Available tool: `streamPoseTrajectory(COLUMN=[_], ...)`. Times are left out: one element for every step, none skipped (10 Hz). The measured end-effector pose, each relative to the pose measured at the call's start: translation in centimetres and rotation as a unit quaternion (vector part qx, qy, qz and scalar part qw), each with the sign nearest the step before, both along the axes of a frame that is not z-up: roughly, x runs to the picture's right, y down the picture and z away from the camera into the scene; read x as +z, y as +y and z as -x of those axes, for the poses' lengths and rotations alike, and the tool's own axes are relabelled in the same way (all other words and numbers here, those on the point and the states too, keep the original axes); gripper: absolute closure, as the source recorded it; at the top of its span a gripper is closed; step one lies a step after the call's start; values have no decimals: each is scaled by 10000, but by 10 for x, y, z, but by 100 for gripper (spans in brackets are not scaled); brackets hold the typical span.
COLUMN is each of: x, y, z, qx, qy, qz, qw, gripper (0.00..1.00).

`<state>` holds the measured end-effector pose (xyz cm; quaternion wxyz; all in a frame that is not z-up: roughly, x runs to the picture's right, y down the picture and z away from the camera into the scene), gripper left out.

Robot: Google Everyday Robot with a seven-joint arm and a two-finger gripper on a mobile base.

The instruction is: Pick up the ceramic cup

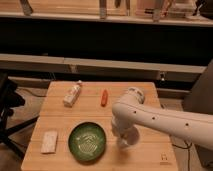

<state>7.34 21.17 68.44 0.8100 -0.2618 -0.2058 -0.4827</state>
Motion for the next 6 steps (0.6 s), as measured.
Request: streamPoseTrajectory(x=[-1, -2, -4, -5, -6, -7], y=[-2, -5, -7, -9, -12, -15], z=[0, 0, 0, -1, -1, -2], qx=[1, -12, -14, -10, -14, -9], qy=[-9, -19, -22, -22, -30, -31], qz=[-5, -10, -11, -12, -11, -20], qw=[10000, 10000, 10000, 10000, 10000, 10000], gripper=[96, 96, 96, 96, 96, 96])
